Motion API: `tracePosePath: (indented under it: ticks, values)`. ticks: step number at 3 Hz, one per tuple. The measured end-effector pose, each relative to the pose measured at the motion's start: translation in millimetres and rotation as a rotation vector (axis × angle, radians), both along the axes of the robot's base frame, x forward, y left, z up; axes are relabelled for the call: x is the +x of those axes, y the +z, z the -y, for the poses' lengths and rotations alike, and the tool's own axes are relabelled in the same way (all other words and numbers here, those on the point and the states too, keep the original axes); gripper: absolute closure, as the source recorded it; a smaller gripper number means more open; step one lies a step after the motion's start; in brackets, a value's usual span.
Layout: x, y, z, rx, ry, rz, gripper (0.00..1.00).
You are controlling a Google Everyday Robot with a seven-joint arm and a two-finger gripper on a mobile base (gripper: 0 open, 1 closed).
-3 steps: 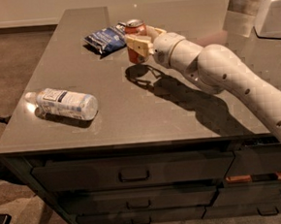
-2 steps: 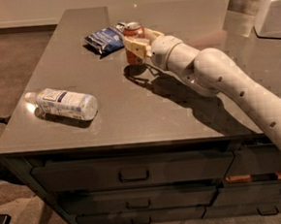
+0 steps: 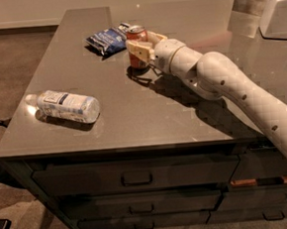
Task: Place coke can upright
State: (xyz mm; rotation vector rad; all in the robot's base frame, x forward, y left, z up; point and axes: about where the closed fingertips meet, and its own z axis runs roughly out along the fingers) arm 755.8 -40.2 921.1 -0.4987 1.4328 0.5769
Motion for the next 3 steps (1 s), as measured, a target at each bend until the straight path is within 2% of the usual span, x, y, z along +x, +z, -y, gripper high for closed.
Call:
tracePosePath:
  ticks: [1,2,3]
  values:
    - [-0.4,0.8,-2.7,0.001,0.004,0.000,0.11]
    - [-0.6,1.1,-4.8,0.001,0.007,0.000,0.00]
    - [-0.6,1.1,-4.9,0.001,0.007,0.001,0.00]
